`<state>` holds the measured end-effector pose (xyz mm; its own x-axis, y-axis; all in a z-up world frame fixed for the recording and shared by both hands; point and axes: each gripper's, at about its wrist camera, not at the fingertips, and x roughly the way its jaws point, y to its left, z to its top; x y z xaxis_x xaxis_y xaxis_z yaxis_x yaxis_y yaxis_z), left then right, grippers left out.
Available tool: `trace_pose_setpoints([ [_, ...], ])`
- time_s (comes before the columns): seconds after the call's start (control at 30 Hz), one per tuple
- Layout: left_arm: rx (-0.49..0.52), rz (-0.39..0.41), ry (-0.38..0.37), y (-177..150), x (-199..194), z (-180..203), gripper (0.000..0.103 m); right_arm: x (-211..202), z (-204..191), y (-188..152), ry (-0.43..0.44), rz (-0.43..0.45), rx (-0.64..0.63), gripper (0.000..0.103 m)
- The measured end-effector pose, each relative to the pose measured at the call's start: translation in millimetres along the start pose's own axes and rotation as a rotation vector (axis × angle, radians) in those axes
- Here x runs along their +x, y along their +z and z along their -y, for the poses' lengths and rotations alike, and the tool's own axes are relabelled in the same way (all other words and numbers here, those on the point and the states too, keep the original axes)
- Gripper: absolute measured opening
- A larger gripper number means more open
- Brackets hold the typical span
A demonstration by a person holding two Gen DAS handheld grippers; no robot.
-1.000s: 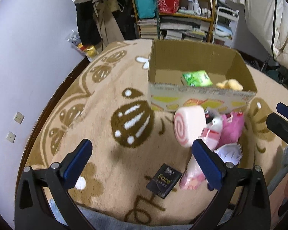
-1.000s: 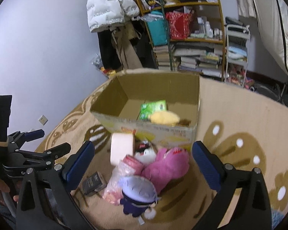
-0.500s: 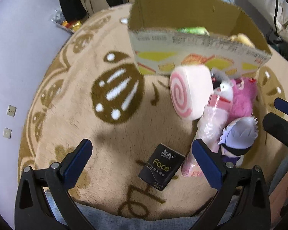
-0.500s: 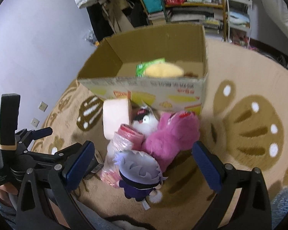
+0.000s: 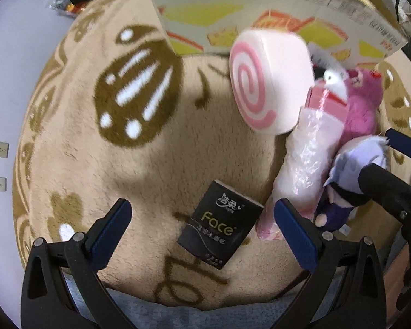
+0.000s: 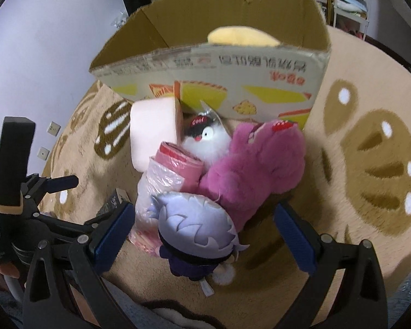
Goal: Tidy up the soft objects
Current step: 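Lower the right gripper onto the white-haired doll while the left gripper grasps the black Face tissue pack, then lift the white-haired doll with the right gripper while the left gripper lifts the black tissue pack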
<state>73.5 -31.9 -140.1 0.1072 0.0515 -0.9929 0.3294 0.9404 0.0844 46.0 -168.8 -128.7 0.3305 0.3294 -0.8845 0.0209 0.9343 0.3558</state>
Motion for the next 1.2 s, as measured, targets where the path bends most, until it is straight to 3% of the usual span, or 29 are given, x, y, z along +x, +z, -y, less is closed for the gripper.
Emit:
trace_pose_setpoints([
  [0.33, -0.045, -0.073, -0.040, 4.5, 16.2, -6.7, 0.102, 23.4, -3.0, -4.4, -0.009, -0.076, 0.006, 0.103],
  [0.57, -0.043, -0.077, -0.043, 4.3, 19.0, -6.9, 0.099, 32.3, -9.8, -6.4, -0.011, -0.105, -0.018, 0.100],
  [0.77, -0.047, -0.089, -0.066, -0.5, 16.3, -6.0, 0.090, 42.8, -14.1, -8.2, -0.011, -0.128, -0.014, 0.090],
  [0.93, -0.061, -0.111, -0.104, -4.5, 18.0, -1.1, 0.071, 45.3, -15.5, -9.6, -0.004, -0.142, -0.019, 0.081],
  [0.97, -0.059, -0.122, -0.102, -5.8, 19.5, 0.1, 0.063, 45.2, -15.9, -9.8, -0.005, -0.141, -0.022, 0.079],
  [1.1, -0.034, -0.135, -0.070, -7.7, 25.4, 5.1, 0.060, 44.7, -16.2, -9.6, -0.003, -0.139, -0.020, 0.075],
  [1.2, -0.044, -0.125, -0.087, -8.0, 23.1, 4.3, 0.058, 41.9, -14.6, -10.0, 0.003, -0.134, -0.019, 0.071],
])
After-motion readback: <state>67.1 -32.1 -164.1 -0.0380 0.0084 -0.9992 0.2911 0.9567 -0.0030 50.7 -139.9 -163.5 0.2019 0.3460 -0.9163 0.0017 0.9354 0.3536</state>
